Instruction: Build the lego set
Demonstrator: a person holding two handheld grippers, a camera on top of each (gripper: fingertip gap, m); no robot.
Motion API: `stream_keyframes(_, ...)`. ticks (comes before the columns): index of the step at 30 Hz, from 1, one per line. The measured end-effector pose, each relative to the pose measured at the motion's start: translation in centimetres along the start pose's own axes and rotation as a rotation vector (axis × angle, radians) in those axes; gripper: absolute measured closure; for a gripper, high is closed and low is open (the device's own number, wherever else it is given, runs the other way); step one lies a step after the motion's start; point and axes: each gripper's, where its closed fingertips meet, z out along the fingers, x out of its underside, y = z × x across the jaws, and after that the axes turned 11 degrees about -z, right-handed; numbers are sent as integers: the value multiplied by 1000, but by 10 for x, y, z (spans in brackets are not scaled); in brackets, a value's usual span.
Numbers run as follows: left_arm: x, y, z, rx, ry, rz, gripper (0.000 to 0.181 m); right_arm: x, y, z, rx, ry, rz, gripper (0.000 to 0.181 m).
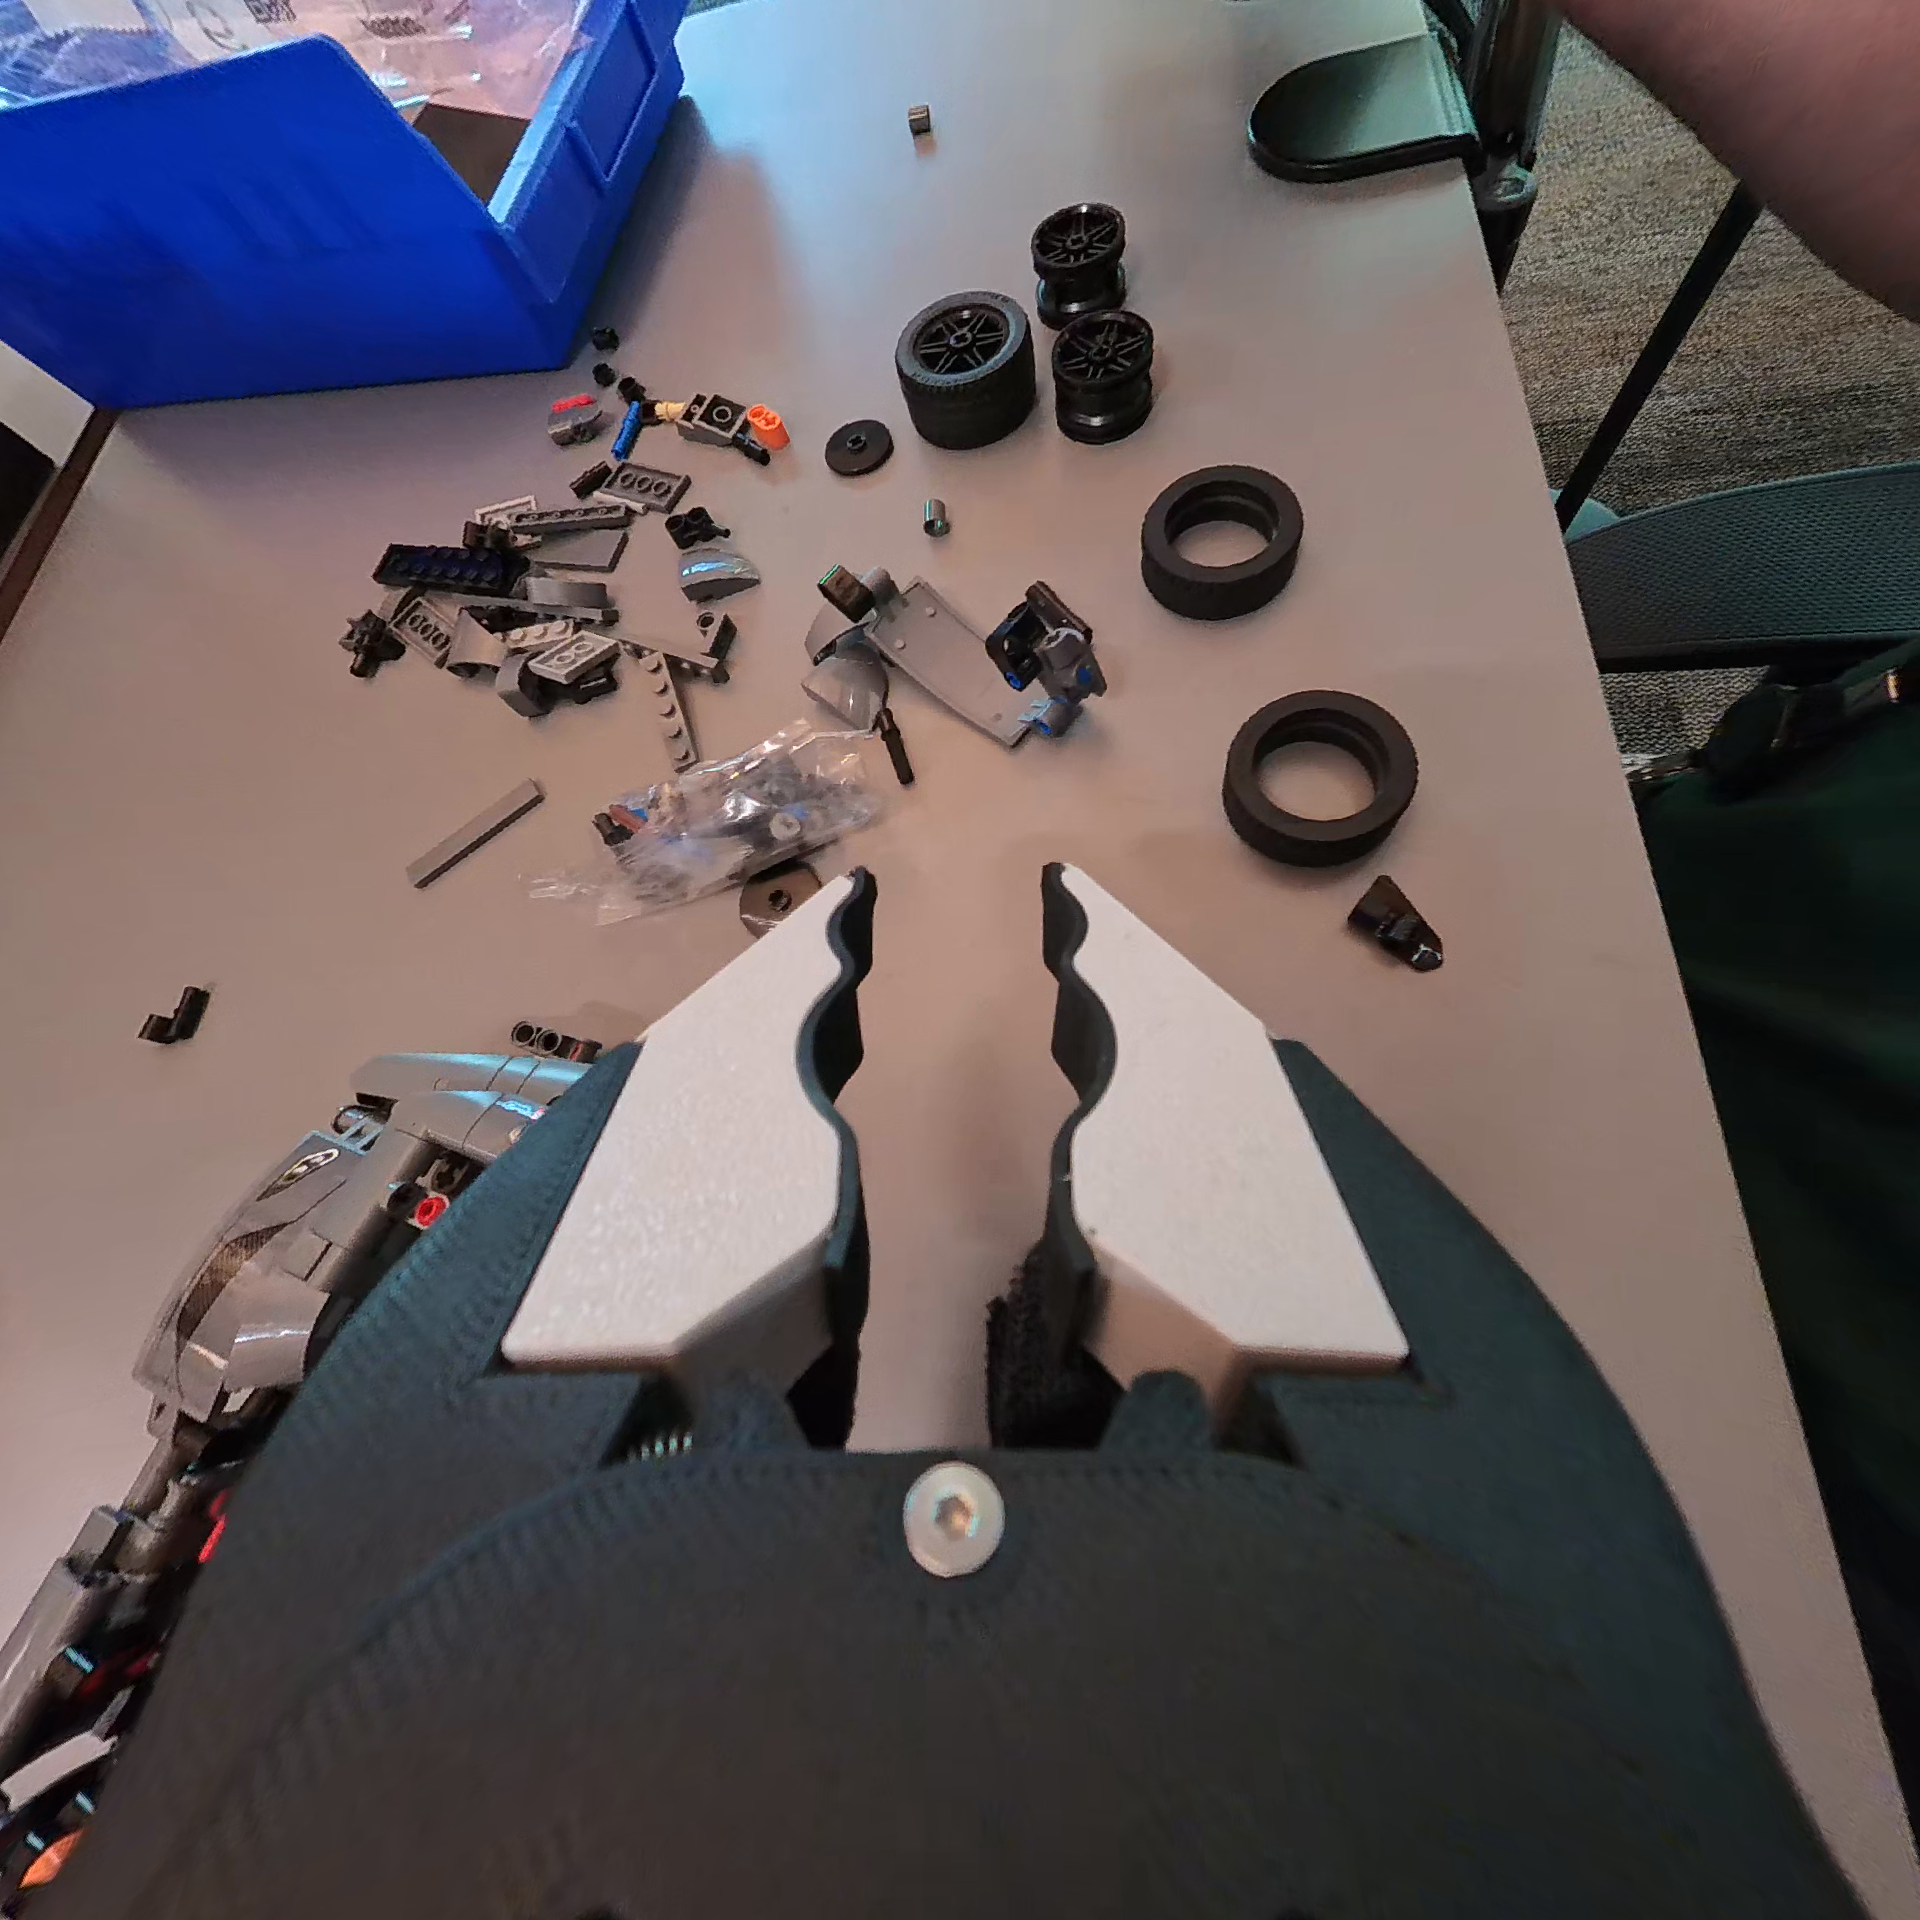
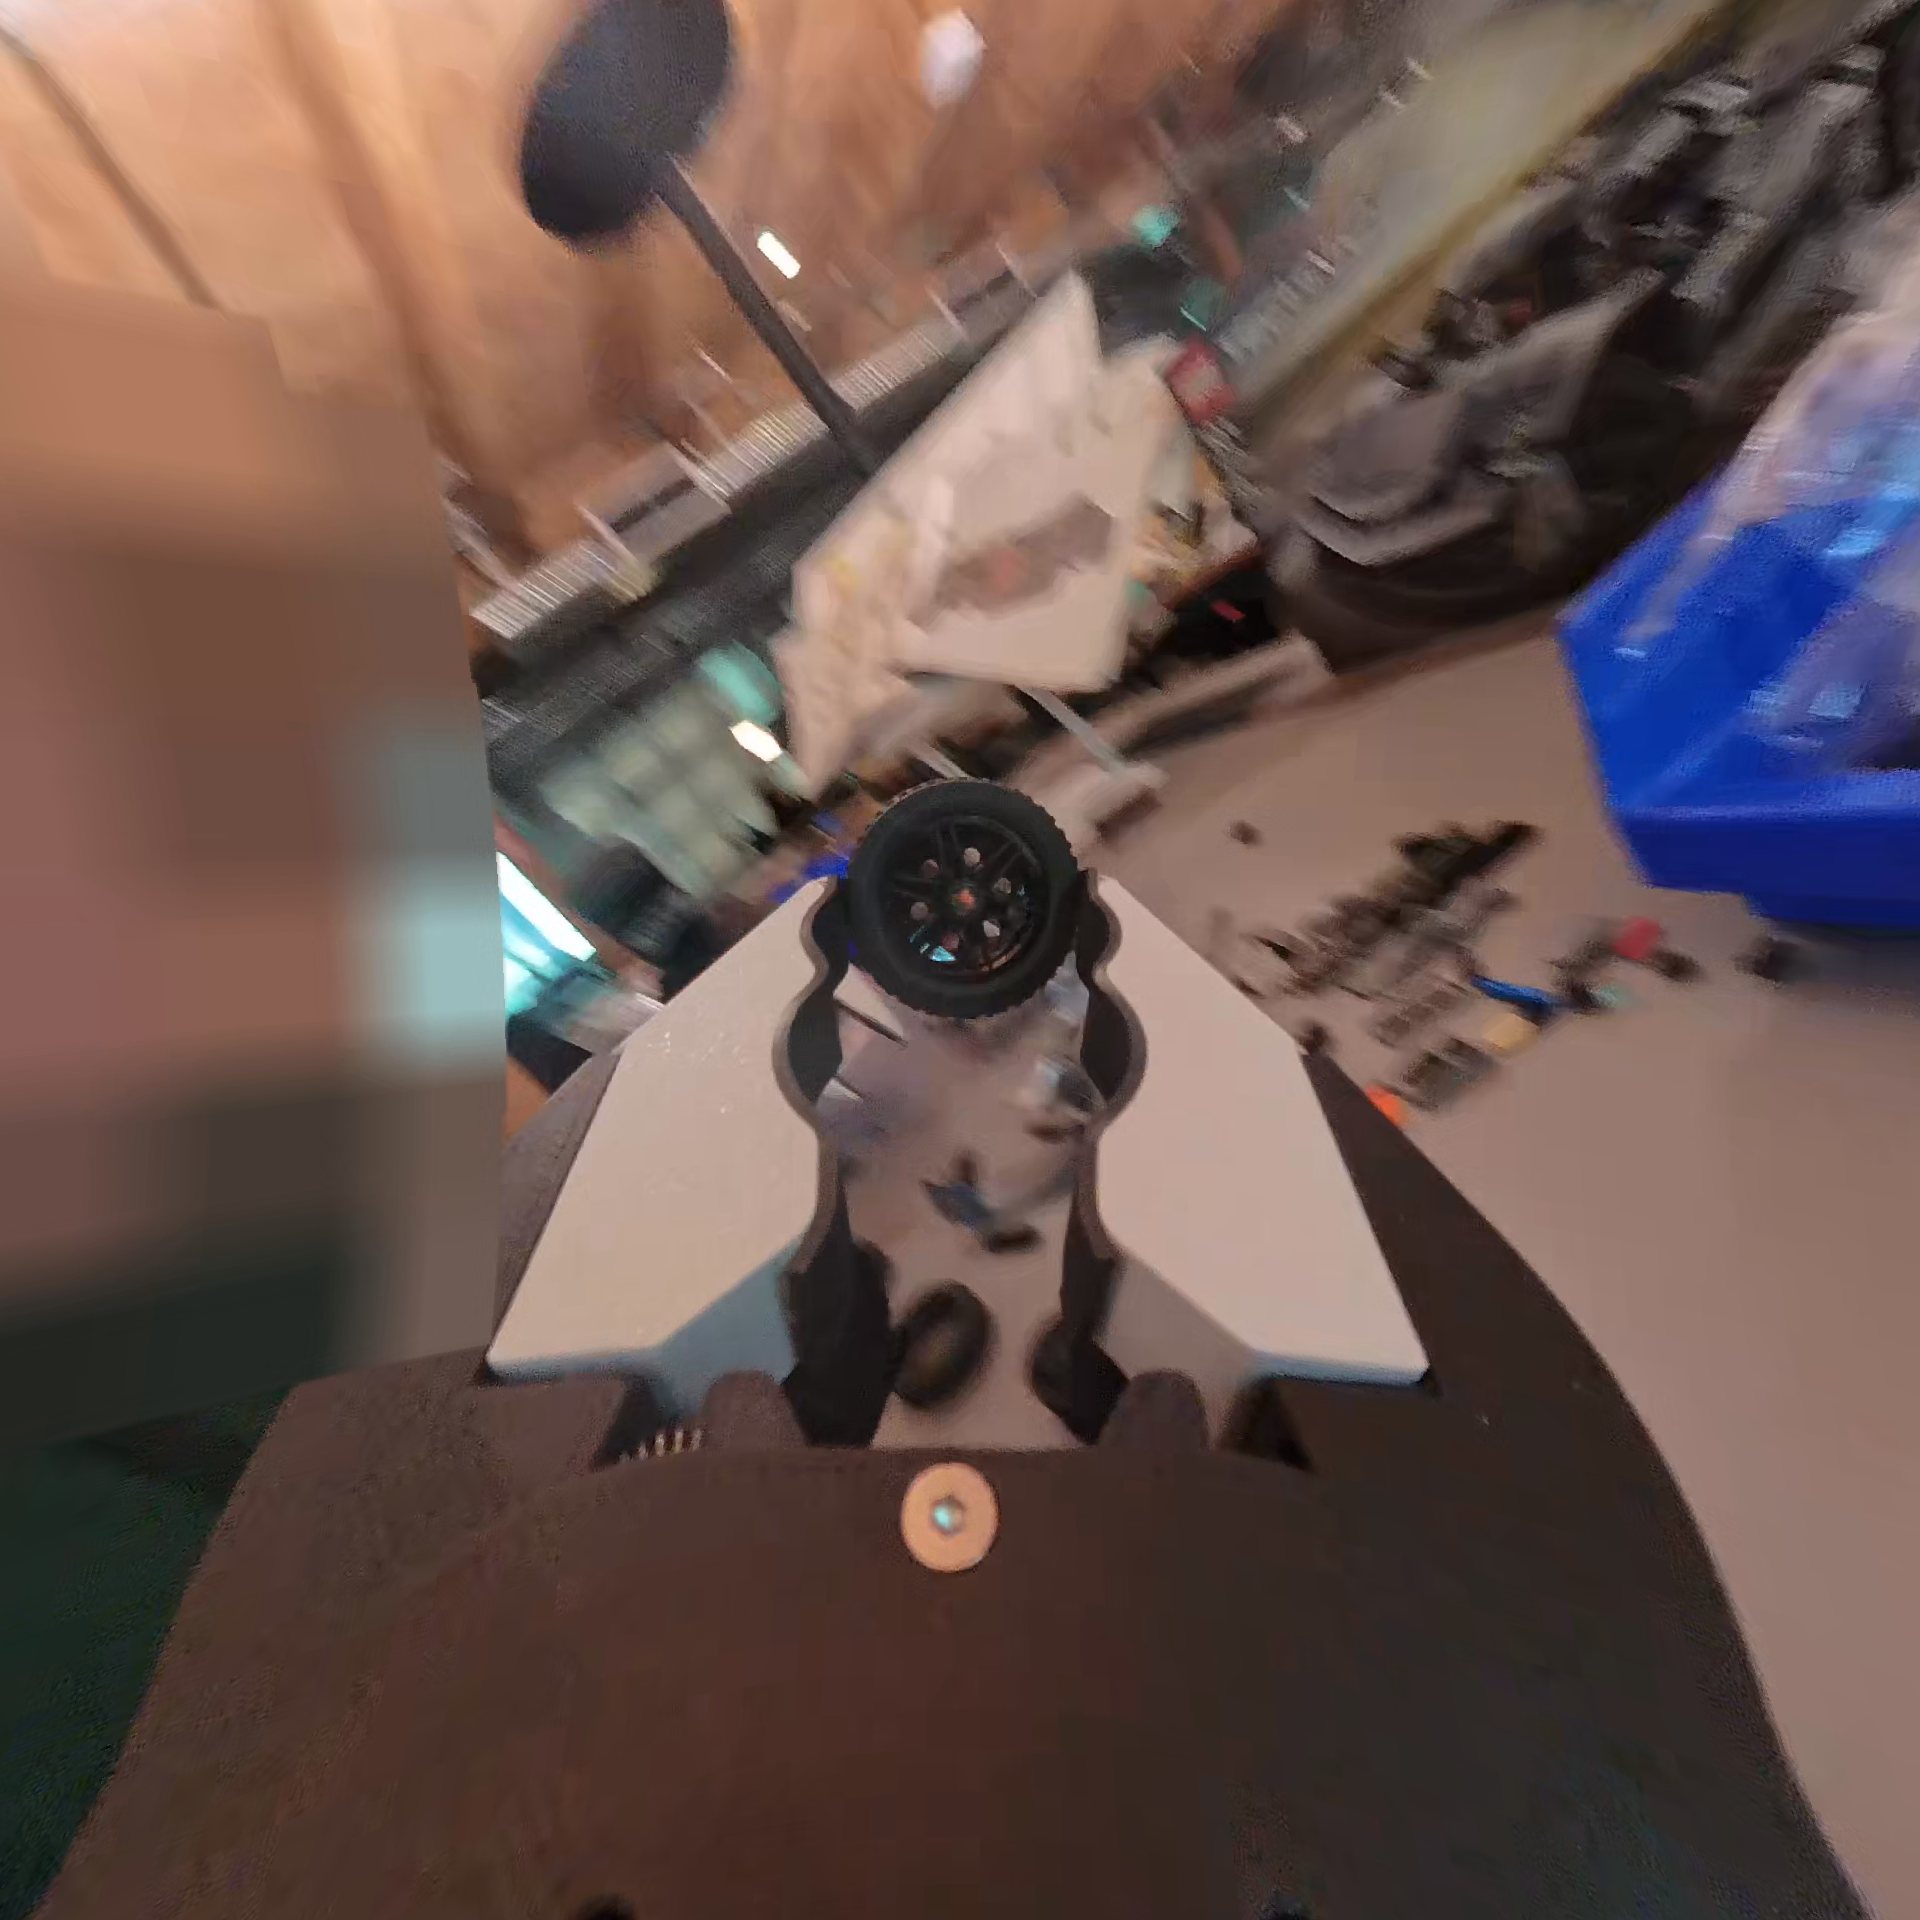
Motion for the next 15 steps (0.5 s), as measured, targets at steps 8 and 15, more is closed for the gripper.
stream_keyframes(8,1,9,0,-26,1,-16,151,71,-81,-19,530,861,-455,138)
stream_keyframes(15,-1,20,-7,-79,-6,-9,151,116,-109,-35,582,1175,-461,135)
